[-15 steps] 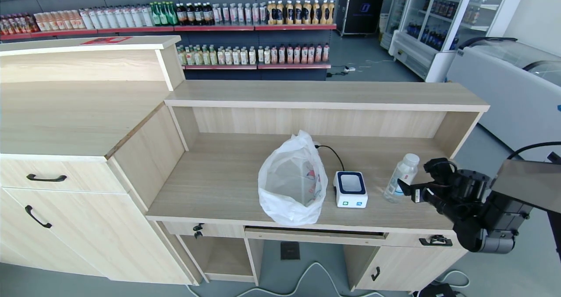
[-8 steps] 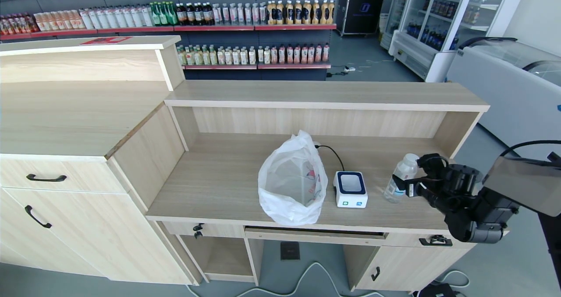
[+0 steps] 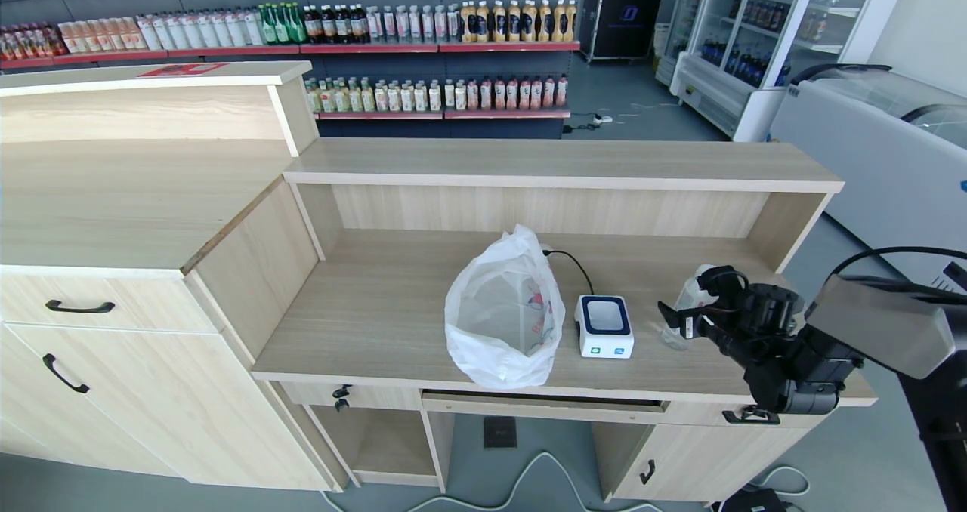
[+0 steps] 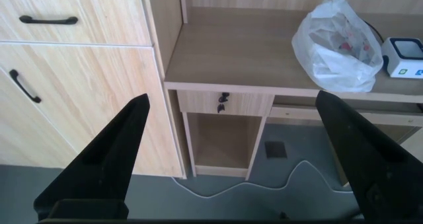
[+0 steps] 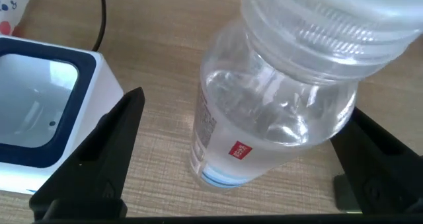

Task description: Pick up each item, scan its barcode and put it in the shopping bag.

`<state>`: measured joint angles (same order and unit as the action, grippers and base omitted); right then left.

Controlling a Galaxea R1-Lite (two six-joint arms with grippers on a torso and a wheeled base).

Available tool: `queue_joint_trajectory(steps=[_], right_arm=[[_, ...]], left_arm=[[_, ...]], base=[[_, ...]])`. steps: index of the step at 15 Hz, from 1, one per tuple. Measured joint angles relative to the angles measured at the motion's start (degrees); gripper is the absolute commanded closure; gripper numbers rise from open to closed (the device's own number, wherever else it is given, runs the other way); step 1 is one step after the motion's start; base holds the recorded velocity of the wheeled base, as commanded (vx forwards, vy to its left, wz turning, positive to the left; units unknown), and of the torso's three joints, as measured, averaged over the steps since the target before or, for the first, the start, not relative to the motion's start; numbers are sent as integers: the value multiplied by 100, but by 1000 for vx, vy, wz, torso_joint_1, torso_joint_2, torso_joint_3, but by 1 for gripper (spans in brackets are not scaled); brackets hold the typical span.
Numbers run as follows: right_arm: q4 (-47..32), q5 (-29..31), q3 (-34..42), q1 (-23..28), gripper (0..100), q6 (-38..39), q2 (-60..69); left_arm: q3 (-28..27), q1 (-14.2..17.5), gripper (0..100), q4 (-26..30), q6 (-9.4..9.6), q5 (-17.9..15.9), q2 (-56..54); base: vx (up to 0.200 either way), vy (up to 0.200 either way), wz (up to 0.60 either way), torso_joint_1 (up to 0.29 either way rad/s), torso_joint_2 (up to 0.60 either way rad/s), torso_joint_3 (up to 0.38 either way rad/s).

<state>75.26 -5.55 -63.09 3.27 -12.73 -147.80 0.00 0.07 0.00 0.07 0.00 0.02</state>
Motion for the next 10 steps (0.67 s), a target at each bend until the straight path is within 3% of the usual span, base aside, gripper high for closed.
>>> queue_joint_trajectory(steps=[10], right_arm=[[-5,-30,-518,-66,0,1,-463]], left_arm=[[0,-2,0,0,2,0,0]], base=[[0,0,0,0,0,0]])
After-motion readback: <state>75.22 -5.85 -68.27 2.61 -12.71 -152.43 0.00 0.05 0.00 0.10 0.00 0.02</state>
